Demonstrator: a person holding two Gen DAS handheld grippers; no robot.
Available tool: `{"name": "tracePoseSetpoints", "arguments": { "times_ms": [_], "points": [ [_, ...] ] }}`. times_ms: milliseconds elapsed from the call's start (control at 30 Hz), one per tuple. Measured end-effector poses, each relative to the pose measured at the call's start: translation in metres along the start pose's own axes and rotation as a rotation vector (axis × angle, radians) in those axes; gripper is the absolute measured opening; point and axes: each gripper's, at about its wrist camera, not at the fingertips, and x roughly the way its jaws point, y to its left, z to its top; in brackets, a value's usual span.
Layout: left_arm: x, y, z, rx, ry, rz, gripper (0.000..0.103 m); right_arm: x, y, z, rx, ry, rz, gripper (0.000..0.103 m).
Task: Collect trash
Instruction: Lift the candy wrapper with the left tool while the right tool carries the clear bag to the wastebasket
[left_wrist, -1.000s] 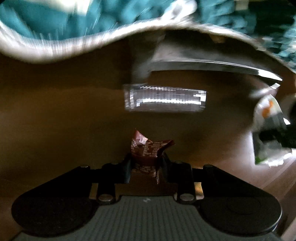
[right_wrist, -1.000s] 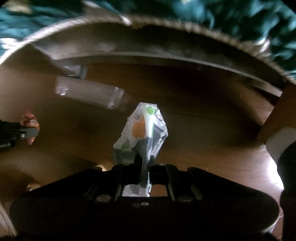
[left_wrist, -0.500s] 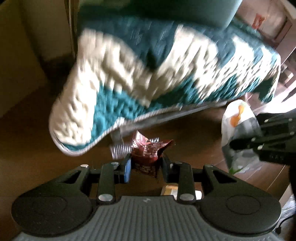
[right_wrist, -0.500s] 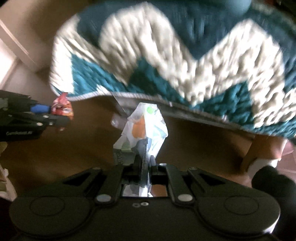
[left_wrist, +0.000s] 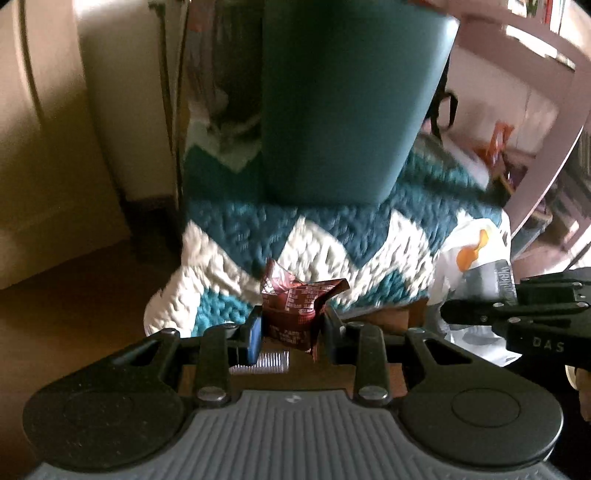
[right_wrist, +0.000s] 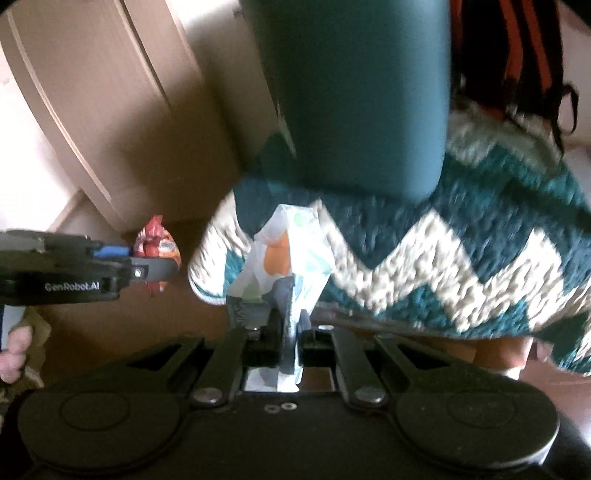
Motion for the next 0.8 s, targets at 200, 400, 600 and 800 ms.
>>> {"name": "tracePoseSetpoints", "arguments": {
  "times_ms": [200, 400, 600, 800],
  "points": [
    [-0.037, -0.019, 0.029, -0.028, -0.078, 0.031, 0.031, -0.048, 0.0, 0.029, -0.025, -0.128, 0.011, 0.006],
    [-0.072, -0.036, 0.075, -0.016, -0.195, 0.045, 0.031, -0.091, -0.002, 0.081, -0.081, -0.265, -0.006, 0.006],
    [-0.093, -0.052, 0.13, -0.011, -0.295, 0.054, 0.031, -0.12, -0.009, 0.139, -0.128, -0.374, -0.033, 0.007],
    [-0.09, -0.064, 0.184, -0.031, -0.319, 0.04, 0.031, -0.129, -0.02, 0.192, -0.154, -0.44, -0.047, 0.007]
  ]
}}
